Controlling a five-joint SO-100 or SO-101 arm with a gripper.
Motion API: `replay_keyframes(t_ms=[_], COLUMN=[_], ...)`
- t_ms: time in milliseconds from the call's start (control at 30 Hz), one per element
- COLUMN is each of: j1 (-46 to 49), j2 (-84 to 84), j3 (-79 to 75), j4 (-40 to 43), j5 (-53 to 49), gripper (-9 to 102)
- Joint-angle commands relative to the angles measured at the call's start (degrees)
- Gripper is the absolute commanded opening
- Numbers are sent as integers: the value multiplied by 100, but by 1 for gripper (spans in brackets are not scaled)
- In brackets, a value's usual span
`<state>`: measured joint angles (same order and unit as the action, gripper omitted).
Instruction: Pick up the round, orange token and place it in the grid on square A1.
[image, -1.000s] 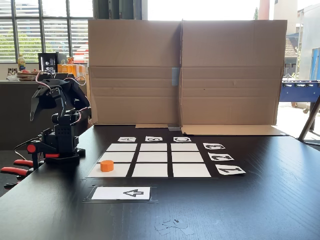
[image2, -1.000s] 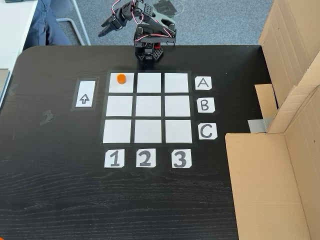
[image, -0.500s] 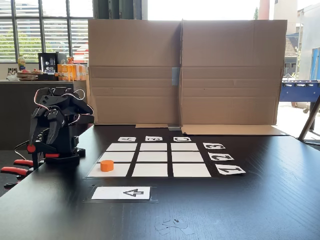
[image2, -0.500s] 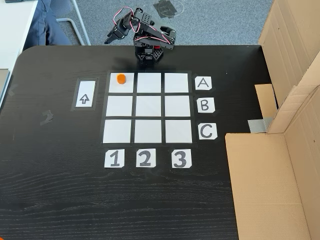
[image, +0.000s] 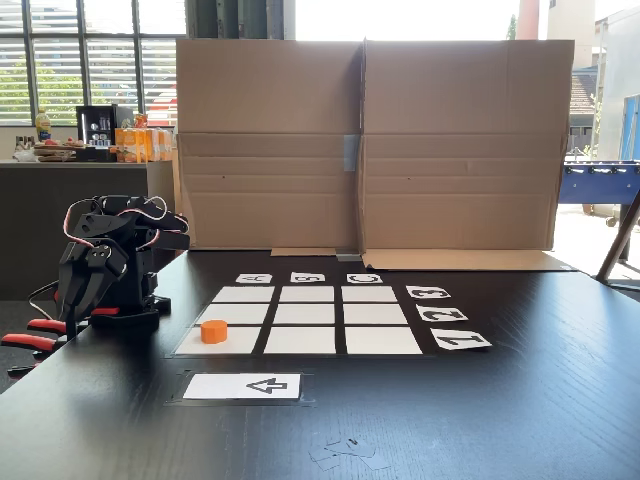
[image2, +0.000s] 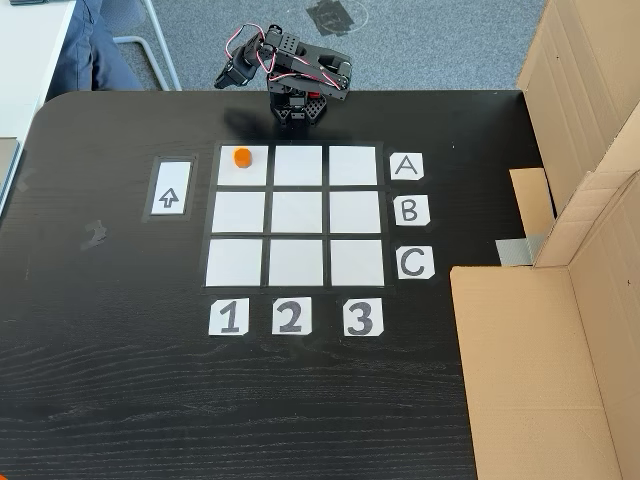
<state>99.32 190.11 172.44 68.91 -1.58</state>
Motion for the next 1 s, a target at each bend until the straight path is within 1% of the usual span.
replay_keyframes(t_ms=[0, 133, 967], j1=[44, 70, -35], j2=[35, 35, 35], j3=[26, 264, 272], j4=[-141, -360, -369], j5=[-35, -35, -18], gripper=[-1, -1, 0])
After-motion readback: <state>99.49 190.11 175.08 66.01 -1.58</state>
